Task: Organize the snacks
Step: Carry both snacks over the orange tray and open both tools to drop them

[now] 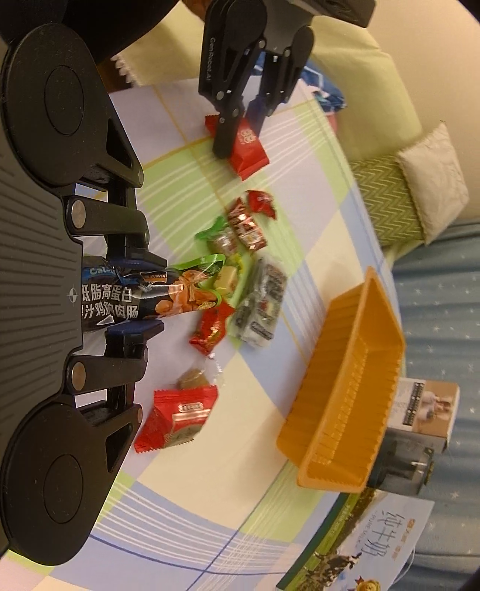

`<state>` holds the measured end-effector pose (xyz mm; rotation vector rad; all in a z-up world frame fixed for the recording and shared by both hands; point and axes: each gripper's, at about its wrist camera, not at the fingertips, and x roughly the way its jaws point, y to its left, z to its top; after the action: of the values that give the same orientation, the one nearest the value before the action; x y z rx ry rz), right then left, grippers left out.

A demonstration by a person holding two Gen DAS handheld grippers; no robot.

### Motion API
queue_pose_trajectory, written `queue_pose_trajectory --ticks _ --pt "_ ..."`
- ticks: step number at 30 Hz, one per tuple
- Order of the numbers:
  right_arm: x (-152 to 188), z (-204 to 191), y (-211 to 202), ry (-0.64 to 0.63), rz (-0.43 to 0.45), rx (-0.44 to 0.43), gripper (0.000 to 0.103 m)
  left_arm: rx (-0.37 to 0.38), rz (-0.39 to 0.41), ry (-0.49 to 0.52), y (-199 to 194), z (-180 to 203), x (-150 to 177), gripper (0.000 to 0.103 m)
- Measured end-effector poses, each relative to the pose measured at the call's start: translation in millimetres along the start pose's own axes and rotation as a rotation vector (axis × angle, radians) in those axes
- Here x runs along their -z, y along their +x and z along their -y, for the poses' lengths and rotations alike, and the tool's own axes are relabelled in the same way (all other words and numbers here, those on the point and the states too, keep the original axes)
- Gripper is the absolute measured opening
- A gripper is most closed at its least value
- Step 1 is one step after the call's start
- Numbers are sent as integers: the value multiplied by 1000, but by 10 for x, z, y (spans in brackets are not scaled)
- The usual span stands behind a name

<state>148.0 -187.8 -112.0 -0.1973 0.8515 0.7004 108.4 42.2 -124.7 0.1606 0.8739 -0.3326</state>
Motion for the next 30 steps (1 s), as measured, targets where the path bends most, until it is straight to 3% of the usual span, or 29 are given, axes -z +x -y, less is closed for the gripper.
queue_pose_trajectory --ticks 7,17,30 --pt "-229 94 -190 118 68 41 29 -15 47 -31 -135 -21 -334 23" --pt "-845 334 -325 238 178 142 29 -29 157 -81 -37 -43 -1186 23" --pt "-1538 909 170 335 233 200 29 -44 260 -163 584 -352 -1999 23"
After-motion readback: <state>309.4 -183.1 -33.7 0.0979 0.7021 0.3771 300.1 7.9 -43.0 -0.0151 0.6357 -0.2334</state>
